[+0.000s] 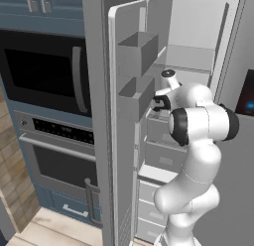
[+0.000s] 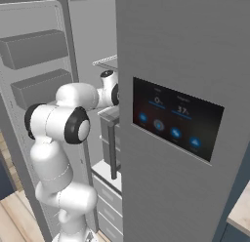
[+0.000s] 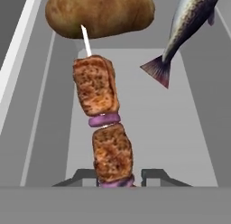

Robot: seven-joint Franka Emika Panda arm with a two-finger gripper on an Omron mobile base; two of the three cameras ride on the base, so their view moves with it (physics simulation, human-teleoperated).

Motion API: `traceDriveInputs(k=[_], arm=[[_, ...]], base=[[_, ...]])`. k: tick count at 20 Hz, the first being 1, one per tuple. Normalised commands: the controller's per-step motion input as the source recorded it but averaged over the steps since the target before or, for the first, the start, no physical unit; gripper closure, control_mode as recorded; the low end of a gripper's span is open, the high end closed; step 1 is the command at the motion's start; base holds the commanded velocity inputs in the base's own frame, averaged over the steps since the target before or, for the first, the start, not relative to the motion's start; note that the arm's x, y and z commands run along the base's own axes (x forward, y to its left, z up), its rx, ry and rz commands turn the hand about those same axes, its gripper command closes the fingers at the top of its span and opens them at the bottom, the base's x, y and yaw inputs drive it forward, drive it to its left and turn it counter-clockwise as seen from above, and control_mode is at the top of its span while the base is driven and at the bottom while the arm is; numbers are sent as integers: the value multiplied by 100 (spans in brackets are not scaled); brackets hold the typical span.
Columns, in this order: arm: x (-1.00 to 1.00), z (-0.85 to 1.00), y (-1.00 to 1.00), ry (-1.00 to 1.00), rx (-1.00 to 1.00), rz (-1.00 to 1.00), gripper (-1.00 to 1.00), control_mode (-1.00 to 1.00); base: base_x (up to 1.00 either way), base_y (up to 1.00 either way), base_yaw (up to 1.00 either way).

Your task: Store the kebab skewer in the freezer for long-term storage. Close the freezer door after placing the cooked food.

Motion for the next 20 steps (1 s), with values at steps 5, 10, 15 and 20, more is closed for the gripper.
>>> traceDriveInputs(k=[5,10,15,20], arm=[[0,-8,0,0,0,0,-100,-100],[0,-2,0,0,0,0,-100,-100],[-24,0,0,-2,0,1,-100,-100],[-63,0,0,-9,0,2,-100,-100]], base=[[0,0,0],[0,0,0],[0,0,0],[0,0,0]])
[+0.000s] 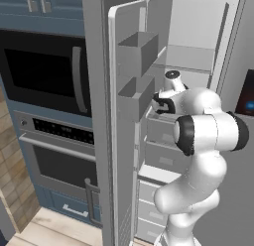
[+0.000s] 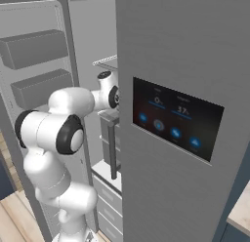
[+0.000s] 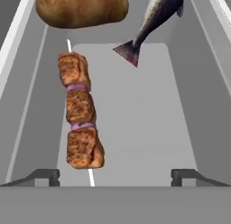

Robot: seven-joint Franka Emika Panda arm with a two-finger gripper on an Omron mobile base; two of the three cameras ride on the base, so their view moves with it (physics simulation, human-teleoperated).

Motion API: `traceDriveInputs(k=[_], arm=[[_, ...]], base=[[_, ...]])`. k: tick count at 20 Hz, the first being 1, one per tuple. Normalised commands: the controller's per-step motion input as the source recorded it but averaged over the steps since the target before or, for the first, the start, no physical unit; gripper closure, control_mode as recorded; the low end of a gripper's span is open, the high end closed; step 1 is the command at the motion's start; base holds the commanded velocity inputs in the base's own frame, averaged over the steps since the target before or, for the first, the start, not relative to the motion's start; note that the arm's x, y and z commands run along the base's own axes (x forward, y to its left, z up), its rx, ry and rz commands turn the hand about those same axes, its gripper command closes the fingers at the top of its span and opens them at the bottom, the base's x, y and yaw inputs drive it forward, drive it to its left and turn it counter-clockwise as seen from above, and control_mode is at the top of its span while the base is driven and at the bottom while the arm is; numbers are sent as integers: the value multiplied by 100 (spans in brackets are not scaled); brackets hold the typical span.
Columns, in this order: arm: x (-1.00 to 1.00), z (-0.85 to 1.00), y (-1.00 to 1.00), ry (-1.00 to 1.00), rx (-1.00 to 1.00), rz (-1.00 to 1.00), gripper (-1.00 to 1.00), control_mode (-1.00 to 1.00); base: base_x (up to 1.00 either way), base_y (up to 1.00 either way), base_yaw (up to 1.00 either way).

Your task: Store the kebab skewer in the freezer for long-term storage. Close the freezer door after placing the cooked food.

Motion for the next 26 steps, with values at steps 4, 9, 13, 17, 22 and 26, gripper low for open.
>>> traceDriveInputs(k=[4,9,13,17,22,26], arm=[[-59,0,6,-8,0,4,-100,-100],[-45,10,19,-5,0,4,-100,-100],[-34,19,23,-3,0,0,-100,-100],[-40,20,16,0,0,0,-100,-100],[-57,25,11,-1,0,0,-100,-100],[-86,12,1,-6,0,0,-100,-100]], base=[[0,0,0],[0,0,0],[0,0,0],[0,0,0],[0,0,0],[0,0,0]])
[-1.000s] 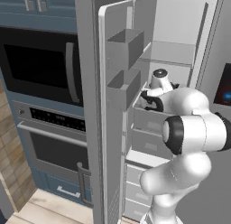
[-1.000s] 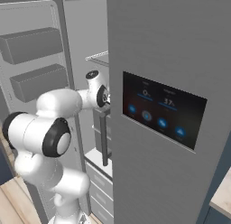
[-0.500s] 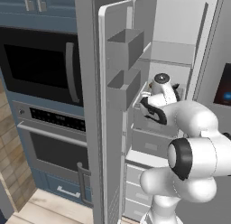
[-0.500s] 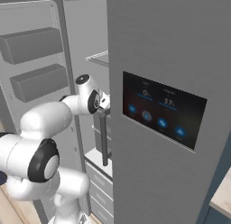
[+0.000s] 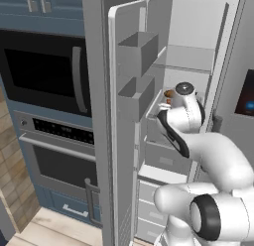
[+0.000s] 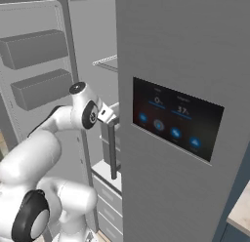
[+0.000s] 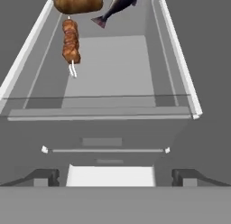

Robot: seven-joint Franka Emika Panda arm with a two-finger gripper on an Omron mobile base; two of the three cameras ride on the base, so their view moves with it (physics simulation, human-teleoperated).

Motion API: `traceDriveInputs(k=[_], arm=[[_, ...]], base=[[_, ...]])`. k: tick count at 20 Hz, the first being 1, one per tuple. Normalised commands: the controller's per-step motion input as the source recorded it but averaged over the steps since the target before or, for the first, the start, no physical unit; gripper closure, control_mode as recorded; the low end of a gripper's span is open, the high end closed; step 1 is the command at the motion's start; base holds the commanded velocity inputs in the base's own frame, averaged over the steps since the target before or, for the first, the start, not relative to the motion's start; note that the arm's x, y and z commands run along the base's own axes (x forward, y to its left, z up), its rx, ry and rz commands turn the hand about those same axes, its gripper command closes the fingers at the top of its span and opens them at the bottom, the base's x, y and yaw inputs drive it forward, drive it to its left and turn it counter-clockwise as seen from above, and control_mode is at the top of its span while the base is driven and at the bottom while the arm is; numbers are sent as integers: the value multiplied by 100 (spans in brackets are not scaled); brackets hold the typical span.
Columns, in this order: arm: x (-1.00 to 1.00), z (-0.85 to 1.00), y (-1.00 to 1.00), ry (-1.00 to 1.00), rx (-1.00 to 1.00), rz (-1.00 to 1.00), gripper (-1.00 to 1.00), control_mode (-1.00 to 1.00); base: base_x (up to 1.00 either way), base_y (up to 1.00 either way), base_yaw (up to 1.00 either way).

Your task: Store the kebab skewer in the freezer for long-term storage. Close the freezer door after placing the cooked food.

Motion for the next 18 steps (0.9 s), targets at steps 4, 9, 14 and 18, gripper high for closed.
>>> traceDriveInputs(k=[4,9,14,18], arm=[[-86,36,4,-9,0,2,-100,-100],[-76,58,26,-1,0,8,-100,-100],[-79,38,15,0,0,10,-100,-100],[-49,36,2,14,0,11,-100,-100]], base=[[0,0,0],[0,0,0],[0,0,0],[0,0,0]])
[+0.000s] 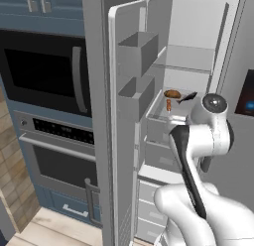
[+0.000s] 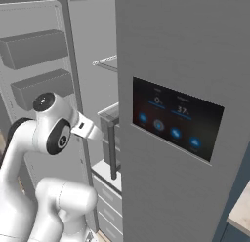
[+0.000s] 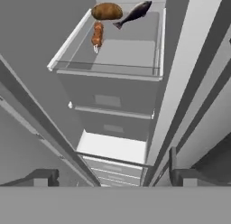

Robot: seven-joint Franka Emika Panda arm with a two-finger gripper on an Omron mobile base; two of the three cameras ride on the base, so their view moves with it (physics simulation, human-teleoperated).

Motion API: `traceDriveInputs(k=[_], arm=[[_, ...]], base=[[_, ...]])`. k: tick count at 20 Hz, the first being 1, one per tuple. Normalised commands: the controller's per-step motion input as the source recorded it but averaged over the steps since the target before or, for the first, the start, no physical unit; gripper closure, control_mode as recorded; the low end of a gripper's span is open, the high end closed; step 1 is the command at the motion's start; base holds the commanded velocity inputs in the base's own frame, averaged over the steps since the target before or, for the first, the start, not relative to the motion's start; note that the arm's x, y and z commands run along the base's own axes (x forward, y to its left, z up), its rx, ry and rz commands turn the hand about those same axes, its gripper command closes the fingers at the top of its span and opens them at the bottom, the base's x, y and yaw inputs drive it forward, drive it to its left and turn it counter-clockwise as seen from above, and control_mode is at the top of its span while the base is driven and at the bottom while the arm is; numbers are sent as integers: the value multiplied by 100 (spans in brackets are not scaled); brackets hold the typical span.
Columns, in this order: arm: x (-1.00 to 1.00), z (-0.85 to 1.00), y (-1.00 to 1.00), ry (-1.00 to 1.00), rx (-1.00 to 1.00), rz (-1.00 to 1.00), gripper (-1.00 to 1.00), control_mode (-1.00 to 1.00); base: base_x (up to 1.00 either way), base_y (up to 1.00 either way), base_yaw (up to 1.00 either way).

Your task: Store the kebab skewer in the freezer for long-term storage. Close the freezer door after placing the cooked food.

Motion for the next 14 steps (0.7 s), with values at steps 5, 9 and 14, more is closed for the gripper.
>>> traceDriveInputs(k=[5,9,14], arm=[[-69,44,5,18,3,10,-100,-100],[-77,40,13,19,1,13,-100,-100],[-89,3,14,12,0,17,-100,-100]], base=[[0,0,0],[0,0,0],[0,0,0]])
